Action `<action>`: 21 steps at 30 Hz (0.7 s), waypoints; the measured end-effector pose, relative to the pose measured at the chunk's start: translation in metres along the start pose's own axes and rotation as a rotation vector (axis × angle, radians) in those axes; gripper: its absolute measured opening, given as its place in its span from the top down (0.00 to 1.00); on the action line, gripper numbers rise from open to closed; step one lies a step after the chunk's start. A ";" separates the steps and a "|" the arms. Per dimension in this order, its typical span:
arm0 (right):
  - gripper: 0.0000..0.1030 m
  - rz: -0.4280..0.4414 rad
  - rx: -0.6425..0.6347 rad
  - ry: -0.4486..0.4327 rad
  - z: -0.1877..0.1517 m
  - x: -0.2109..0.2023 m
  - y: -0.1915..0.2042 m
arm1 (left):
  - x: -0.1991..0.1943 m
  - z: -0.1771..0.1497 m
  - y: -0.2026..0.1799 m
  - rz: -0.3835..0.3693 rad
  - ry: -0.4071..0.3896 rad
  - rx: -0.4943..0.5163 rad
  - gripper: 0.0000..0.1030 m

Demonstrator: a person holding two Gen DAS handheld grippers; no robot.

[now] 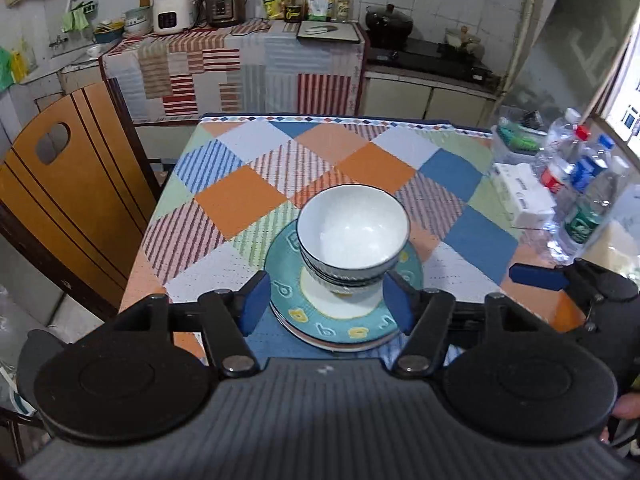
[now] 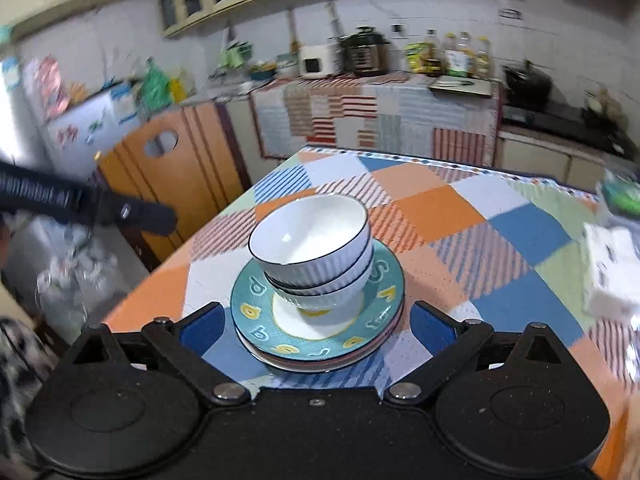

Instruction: Organize plates and bowls

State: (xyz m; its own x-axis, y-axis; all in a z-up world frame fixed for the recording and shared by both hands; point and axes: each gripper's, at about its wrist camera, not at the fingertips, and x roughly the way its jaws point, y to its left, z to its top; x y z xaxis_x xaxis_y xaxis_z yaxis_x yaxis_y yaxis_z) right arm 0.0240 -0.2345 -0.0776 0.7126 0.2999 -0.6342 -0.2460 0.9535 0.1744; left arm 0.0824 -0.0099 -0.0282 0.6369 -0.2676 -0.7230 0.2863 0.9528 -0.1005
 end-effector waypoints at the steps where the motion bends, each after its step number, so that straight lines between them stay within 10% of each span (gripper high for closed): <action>1: 0.02 -0.019 0.011 0.001 -0.001 -0.006 0.001 | -0.005 -0.002 0.001 -0.012 0.002 -0.007 0.37; 21: 0.02 -0.248 0.070 0.007 0.000 -0.085 0.031 | -0.026 -0.042 -0.004 0.054 -0.017 -0.026 0.14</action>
State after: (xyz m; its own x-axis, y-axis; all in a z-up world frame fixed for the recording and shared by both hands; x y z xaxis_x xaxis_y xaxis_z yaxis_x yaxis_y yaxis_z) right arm -0.0440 -0.2310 -0.0178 0.7411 0.0567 -0.6690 -0.0181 0.9978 0.0644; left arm 0.0345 -0.0002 -0.0375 0.6633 -0.2180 -0.7159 0.2326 0.9693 -0.0797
